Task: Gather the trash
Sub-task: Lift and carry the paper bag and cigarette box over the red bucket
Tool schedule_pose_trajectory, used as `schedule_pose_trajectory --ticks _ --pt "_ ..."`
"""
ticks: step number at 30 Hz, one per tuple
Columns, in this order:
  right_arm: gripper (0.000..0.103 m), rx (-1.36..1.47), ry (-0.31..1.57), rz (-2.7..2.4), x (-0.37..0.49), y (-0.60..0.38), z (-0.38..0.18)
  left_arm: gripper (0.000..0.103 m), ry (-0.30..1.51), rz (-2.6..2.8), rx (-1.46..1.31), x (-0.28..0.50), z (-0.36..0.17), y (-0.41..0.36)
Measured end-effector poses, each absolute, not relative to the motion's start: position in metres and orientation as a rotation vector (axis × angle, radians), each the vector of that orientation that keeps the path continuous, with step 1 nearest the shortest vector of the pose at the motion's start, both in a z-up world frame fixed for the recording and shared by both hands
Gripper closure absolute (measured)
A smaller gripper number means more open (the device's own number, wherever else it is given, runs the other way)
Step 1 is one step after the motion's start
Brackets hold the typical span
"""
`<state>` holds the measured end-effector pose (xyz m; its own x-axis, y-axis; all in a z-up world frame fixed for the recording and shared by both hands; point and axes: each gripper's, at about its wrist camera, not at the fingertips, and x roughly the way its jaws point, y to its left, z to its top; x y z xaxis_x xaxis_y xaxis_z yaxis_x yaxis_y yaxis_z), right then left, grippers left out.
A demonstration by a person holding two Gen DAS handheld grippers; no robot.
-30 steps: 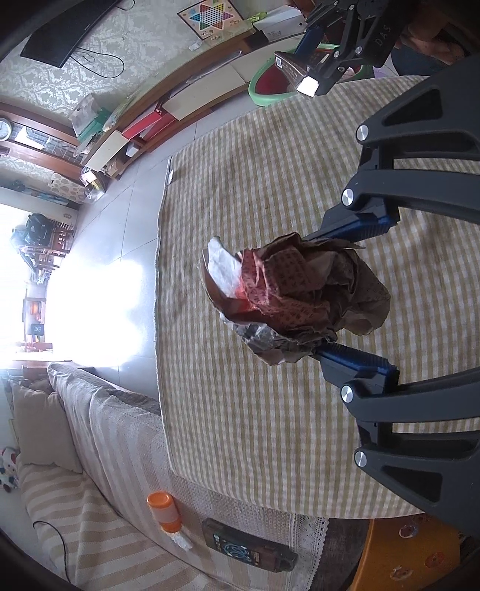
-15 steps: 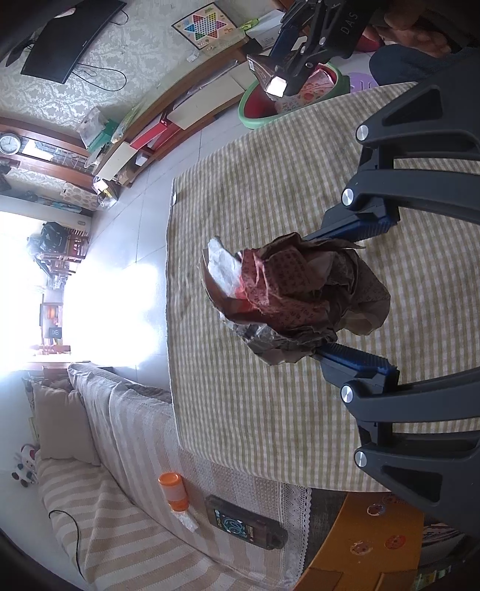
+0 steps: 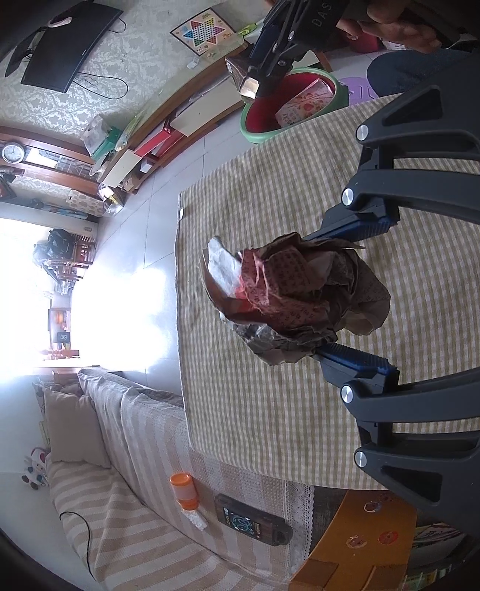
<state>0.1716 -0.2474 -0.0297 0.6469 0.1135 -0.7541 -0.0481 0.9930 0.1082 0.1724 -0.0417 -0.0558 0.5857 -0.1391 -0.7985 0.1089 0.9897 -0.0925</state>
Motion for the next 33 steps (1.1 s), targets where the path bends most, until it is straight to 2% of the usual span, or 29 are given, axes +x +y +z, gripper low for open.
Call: schedule_pose_trajectory --ticks 12,33 --pt "0.022 0.121 0.843 0.045 0.169 -0.286 -0.026 0.056 0.921 -0.195 -0.003 0.181 -0.046 -0.084" --pt "0.022 0.229 0.847 -0.125 0.161 -0.402 -0.043 0.056 0.941 -0.381 0.102 0.21 -0.045 -0.217"
